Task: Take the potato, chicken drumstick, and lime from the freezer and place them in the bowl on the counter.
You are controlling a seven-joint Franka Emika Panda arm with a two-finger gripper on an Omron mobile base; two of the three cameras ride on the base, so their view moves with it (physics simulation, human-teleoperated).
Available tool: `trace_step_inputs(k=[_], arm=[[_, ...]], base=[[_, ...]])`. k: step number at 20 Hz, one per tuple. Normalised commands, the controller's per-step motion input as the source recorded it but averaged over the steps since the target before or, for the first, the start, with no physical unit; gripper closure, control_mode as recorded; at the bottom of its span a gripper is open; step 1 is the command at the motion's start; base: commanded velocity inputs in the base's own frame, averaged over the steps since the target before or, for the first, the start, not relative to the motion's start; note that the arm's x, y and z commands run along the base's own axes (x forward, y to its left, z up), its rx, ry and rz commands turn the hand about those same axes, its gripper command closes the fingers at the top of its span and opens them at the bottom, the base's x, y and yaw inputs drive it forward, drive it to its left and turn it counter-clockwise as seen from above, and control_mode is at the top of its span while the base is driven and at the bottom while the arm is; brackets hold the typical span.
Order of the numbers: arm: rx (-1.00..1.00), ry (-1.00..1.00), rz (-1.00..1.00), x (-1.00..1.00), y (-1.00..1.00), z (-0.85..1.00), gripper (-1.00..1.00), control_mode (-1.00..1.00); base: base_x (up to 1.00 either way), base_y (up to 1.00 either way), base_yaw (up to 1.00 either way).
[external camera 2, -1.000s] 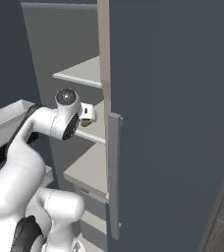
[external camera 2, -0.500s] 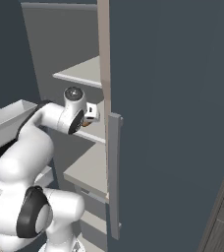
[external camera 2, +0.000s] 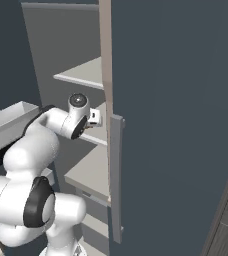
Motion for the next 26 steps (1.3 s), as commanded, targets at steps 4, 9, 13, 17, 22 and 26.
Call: trace_step_inputs(k=[4, 9, 13, 17, 22, 26], arm=[[0.00, 0.00, 0.00, 0.26, 0.09, -0.02, -1.00, -1.00], [0.00, 0.00, 0.00, 0.28, 0.14, -0.08, -1.00, -1.00], [0.00, 0.00, 0.00, 0.26, 0.16, -0.10, -1.00, -1.00], [0.00, -0.01, 0.00, 0.20, 0.04, -0.06, -1.00, -1.00], [0.00, -0.03, -0.01, 0.19, 0.00, -0.06, -1.00, -1.00], [0.00, 0.00, -0.01, 0.20, 0.00, -0.18, -1.00, -1.00]], base=[[0.00, 0.00, 0.00], [0.00, 0.00, 0.00], [0.00, 0.00, 0.00], [0.00, 0.00, 0.00], [0.00, 0.00, 0.00], [0.00, 0.00, 0.00]])
